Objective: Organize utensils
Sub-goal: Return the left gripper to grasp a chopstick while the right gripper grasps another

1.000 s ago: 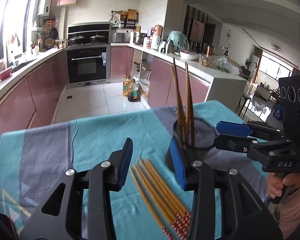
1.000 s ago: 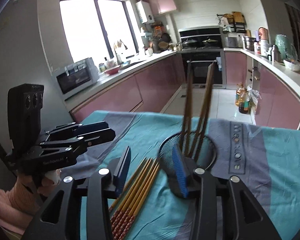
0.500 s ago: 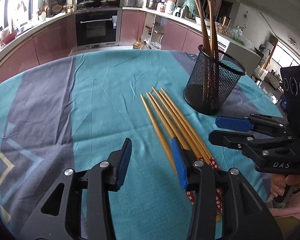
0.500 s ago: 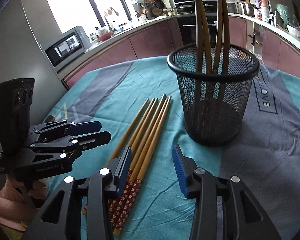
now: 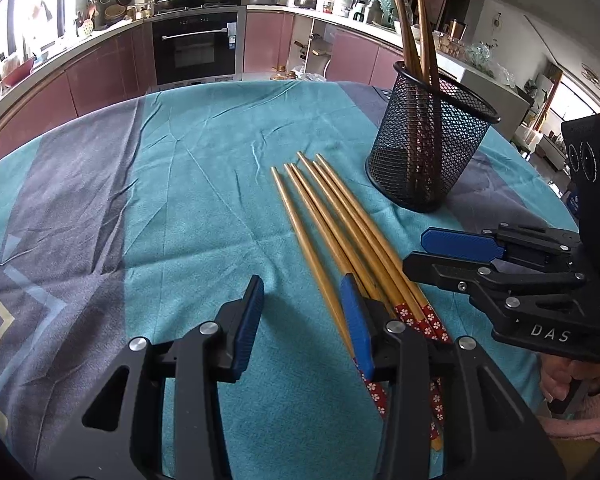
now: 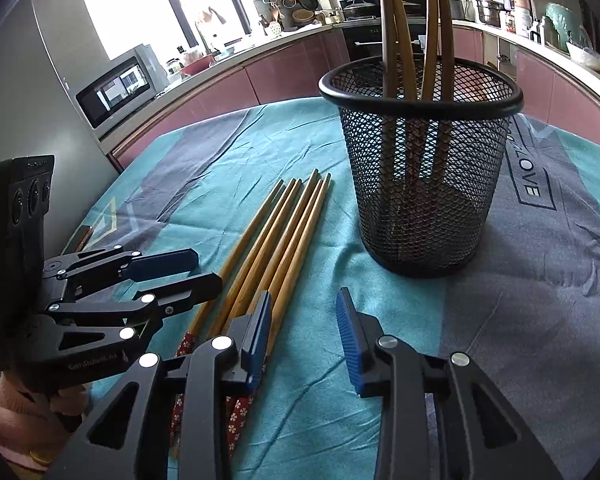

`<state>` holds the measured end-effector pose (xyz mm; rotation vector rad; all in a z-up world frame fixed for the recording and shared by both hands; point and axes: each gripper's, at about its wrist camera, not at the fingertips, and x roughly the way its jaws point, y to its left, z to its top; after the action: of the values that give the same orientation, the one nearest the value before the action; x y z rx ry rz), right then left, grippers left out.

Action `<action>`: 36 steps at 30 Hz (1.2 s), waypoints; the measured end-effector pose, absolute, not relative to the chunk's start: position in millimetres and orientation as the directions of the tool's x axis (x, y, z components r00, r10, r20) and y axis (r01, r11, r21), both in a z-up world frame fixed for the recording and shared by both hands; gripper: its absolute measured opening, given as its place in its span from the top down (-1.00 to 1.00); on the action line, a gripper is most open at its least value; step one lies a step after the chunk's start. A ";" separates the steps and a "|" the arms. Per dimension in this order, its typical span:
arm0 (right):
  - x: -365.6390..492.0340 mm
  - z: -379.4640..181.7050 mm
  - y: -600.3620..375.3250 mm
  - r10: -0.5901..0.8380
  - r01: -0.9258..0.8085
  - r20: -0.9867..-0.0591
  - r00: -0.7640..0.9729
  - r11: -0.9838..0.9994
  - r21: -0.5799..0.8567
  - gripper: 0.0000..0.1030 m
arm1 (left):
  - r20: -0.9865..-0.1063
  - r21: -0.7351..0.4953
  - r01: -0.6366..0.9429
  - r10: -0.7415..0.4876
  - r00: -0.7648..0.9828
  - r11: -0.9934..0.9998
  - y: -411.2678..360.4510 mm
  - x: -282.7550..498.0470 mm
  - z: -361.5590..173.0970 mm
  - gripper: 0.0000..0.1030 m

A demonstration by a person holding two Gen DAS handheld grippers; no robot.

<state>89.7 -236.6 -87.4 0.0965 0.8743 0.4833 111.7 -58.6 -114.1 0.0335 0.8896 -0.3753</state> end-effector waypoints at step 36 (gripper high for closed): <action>106.1 -89.9 -210.9 0.330 -0.340 -0.750 0.573 0.929 0.148 0.70 | -0.779 -0.071 0.320 -0.253 0.574 0.945 -65.4 131.1 -117.1 0.63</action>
<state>106.1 -210.9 -89.9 -0.0128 0.8767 0.3929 131.1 -65.4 -117.1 0.0809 0.8992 -0.3364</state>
